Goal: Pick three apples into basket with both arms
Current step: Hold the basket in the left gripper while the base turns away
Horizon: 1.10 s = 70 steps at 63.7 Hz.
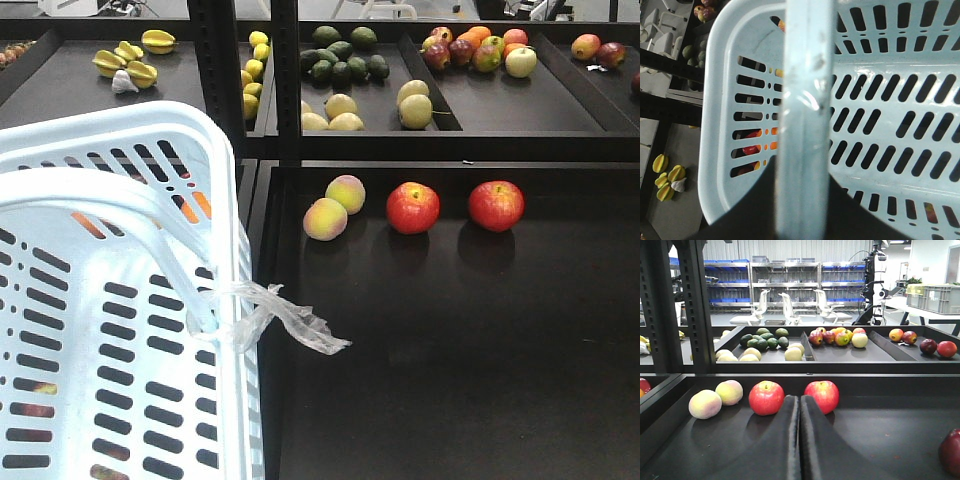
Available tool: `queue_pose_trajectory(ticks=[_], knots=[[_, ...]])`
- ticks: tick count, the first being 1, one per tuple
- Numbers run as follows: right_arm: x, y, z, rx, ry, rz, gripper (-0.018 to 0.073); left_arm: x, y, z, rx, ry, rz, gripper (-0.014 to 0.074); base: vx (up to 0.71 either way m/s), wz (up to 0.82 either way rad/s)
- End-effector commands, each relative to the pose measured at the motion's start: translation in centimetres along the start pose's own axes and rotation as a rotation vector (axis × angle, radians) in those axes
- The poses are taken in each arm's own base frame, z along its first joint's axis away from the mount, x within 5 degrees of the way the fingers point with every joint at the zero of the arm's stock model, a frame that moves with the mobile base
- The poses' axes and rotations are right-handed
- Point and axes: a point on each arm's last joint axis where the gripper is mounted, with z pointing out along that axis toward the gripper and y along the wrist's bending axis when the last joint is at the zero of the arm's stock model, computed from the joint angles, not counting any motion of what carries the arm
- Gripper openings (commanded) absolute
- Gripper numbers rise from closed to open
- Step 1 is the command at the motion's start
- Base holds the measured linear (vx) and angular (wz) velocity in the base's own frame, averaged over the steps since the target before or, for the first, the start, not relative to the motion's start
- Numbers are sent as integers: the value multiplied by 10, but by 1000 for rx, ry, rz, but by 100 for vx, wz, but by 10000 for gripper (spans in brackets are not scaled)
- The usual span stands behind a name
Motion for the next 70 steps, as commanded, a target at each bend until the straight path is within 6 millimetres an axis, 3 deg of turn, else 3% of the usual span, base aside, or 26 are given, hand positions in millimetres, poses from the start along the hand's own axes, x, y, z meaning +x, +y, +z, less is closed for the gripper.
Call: queue_pose_trajectory(ticks=[1,70], knots=[[-3,0,-1,-1,-68,-11,-9,-8,9,-11,-88,-87,-14,-7,-1,3],[-3,0,-1,-1,-71,-11,-9,-8,9,-11,-88,-87,-14,-7,-4,18]])
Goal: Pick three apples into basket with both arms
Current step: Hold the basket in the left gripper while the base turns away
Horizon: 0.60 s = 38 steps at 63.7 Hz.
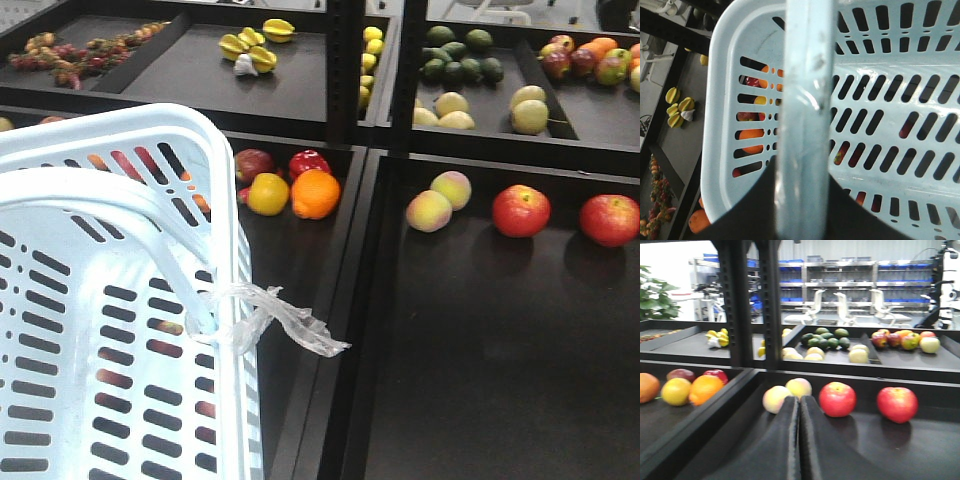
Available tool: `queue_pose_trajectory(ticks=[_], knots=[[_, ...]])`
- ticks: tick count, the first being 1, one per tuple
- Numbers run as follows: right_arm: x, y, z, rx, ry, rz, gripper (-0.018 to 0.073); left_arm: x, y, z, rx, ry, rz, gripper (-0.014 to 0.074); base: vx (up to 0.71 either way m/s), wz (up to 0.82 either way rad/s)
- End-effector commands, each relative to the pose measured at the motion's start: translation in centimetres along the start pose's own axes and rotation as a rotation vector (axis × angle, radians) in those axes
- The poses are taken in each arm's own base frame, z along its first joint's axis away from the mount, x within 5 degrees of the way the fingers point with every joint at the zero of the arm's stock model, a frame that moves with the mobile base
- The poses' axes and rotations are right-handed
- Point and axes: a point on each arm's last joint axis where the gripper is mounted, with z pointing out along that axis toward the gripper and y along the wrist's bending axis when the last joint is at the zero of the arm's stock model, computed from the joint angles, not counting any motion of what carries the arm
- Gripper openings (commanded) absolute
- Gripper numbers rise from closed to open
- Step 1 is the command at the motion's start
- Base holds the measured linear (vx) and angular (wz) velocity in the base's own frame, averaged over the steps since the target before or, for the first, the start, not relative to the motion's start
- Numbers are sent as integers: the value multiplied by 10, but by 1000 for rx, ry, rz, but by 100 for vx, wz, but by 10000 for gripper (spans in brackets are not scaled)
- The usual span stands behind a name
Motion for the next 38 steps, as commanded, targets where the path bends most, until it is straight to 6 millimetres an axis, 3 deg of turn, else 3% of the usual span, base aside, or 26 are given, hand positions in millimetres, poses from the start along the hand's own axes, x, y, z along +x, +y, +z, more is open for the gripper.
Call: queue_pose_trajectory(ticks=[1,38], knots=[[-3,0,-1,-1,-71,-11,-9,-8,9,-11,-88,-87,-14,-7,-7,28],[-3,0,-1,-1,-71,-11,-9,-8,9,-11,-88,-87,-14,-6,-9,35]])
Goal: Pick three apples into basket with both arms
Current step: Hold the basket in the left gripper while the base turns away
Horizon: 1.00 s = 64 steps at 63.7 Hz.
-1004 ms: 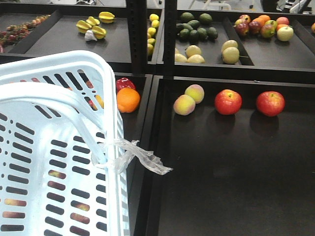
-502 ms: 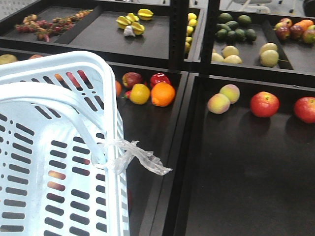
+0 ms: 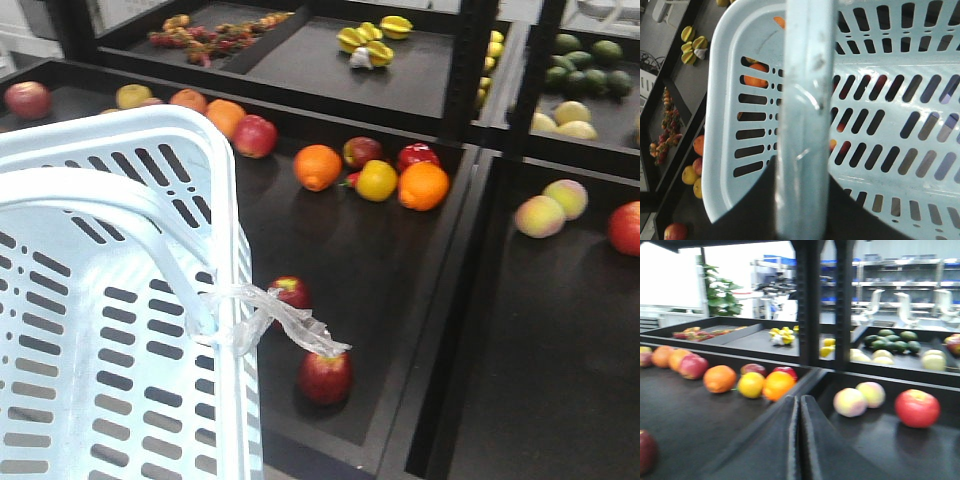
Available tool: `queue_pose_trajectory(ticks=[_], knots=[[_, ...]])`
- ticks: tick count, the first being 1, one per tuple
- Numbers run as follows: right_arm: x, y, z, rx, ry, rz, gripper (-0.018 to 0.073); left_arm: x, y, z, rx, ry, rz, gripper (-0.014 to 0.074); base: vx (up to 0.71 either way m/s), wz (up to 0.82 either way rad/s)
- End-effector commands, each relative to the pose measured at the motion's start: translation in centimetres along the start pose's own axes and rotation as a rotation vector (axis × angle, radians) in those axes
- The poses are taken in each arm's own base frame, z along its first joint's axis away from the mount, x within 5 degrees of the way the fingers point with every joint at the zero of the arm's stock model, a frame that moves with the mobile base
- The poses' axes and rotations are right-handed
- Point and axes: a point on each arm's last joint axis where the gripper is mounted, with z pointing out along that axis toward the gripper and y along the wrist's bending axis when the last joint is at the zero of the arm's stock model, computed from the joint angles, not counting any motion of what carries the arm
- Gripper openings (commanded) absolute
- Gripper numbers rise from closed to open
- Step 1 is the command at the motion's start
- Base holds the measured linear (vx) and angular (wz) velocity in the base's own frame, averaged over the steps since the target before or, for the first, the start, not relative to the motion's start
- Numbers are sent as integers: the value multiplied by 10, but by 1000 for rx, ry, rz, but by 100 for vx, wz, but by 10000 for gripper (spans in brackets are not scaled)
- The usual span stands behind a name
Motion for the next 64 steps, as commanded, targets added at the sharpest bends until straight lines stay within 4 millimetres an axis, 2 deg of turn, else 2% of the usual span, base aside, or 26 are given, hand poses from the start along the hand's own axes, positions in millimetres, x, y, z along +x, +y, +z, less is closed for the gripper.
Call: queue_pose_trajectory(ticks=[1,64], knots=[[-3,0,-1,-1,-71,-11,-9,-8,9,-11,-88,-87,-14,-6,-10,43],[-3,0,-1,-1,-69,-11,-9,-8,9,-11,-88,-87,-14,-6,-5,52]])
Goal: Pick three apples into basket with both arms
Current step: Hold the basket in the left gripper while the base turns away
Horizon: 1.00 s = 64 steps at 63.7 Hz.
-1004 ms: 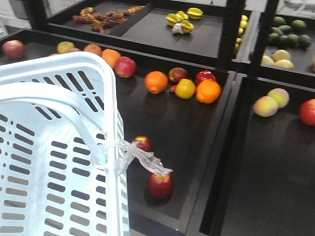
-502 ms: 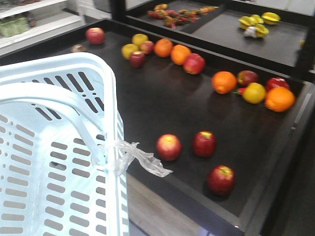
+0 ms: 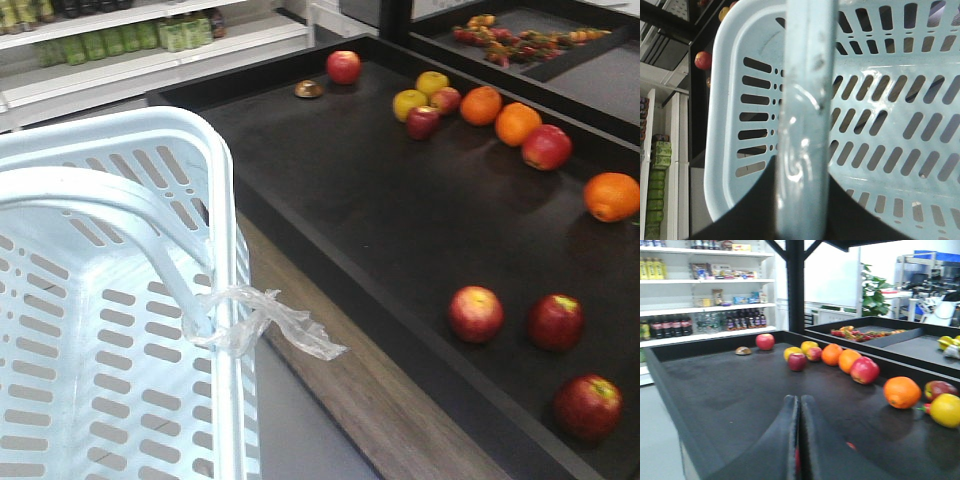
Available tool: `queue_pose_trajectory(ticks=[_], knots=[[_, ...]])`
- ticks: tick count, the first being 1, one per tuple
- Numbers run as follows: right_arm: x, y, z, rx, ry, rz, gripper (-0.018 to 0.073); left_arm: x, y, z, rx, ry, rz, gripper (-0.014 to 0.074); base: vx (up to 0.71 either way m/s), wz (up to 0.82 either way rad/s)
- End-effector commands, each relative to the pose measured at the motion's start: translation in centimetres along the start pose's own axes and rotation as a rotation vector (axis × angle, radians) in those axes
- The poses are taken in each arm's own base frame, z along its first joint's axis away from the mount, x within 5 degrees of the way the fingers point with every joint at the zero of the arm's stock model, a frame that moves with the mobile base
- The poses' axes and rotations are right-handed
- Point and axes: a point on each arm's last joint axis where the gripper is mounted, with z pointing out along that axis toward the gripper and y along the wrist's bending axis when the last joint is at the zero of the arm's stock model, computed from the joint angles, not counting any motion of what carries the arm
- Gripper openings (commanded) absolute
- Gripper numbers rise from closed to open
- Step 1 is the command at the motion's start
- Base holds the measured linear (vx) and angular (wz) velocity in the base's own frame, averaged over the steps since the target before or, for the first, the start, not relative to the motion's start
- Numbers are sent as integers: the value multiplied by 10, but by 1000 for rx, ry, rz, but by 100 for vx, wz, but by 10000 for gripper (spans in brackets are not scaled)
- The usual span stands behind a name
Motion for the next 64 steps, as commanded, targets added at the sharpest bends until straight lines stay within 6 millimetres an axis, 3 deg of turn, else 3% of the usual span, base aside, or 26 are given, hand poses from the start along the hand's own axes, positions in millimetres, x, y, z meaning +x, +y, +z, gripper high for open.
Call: queue_pose_trajectory(ticks=[1,64], knots=[[-3,0,-1,-1,-69,-11,-9,-8,9,-11,-87,-88,-14,-6,1,39],[-3,0,-1,-1,-71,-11,-9,-8,9,-11,-87,-88,-14,-6,7,32]])
